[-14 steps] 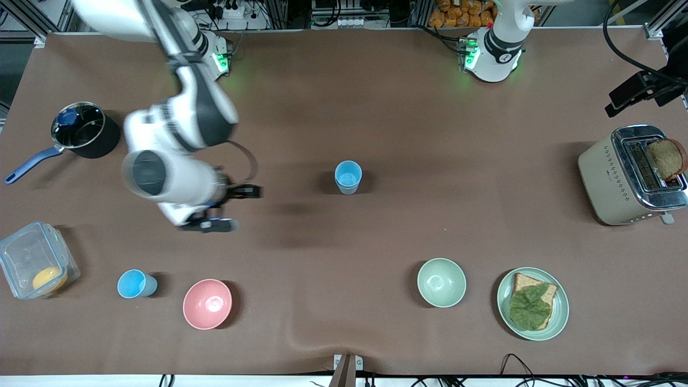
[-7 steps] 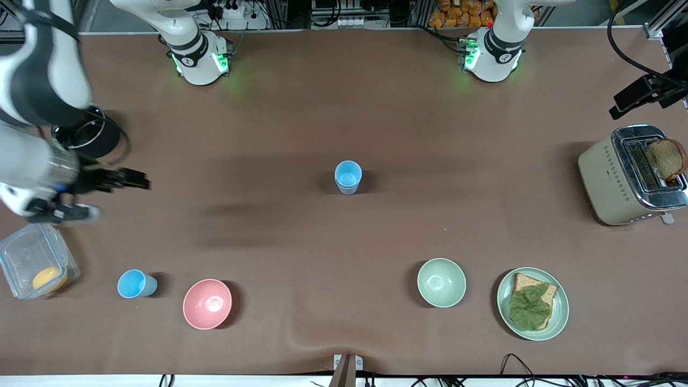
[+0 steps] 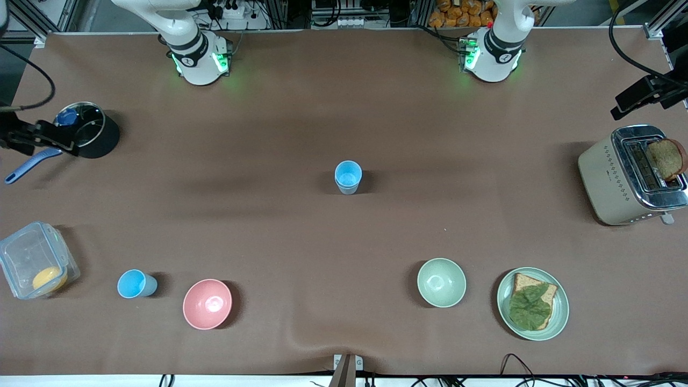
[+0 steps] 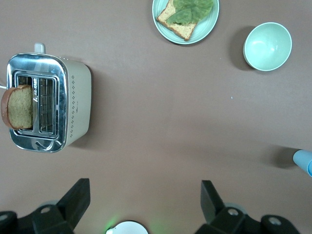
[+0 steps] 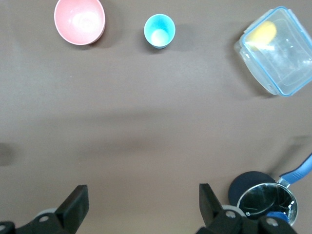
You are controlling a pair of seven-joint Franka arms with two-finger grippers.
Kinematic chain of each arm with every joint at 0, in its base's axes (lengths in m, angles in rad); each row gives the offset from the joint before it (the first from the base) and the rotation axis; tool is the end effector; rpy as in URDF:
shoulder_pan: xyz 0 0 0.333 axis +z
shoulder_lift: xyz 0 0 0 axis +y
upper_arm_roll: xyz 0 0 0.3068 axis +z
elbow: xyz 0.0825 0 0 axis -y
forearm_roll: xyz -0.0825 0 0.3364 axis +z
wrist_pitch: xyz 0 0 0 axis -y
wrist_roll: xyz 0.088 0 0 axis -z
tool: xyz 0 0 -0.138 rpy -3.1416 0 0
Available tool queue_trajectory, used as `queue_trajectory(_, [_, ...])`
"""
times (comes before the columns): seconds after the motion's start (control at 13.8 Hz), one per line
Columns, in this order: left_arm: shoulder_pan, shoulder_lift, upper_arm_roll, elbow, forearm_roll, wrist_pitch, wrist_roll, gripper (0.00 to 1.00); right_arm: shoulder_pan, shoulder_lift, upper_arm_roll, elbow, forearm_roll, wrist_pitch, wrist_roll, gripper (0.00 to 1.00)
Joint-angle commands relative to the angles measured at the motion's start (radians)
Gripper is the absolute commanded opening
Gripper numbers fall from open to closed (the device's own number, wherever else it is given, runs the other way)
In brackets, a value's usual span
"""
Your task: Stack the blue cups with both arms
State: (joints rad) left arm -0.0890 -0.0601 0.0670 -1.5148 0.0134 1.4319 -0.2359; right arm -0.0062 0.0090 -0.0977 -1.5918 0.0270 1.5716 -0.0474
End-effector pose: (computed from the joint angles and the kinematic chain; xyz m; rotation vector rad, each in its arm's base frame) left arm 0.4733 -0.0073 0.6251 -3.1111 -0.3364 0.0337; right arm 0.5056 -0.0488 0.5710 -3.1118 0.0886 0.0422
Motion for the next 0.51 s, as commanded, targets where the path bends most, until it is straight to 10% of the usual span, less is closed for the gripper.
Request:
queue_trajectory(0.0, [-0.009, 0.025, 0.011, 0.039, -0.006, -0.005, 0.027, 1.0, 0.003, -0.044, -0.004, -0.031, -0.019, -0.001, -0.008, 1.0])
queue_trajectory(0.43, [-0.005, 0.033, 0.011, 0.038, -0.004, -0.002, 0.027, 1.0, -0.001, -0.052, -0.002, -0.03, -0.015, -0.051, -0.028, 1.0])
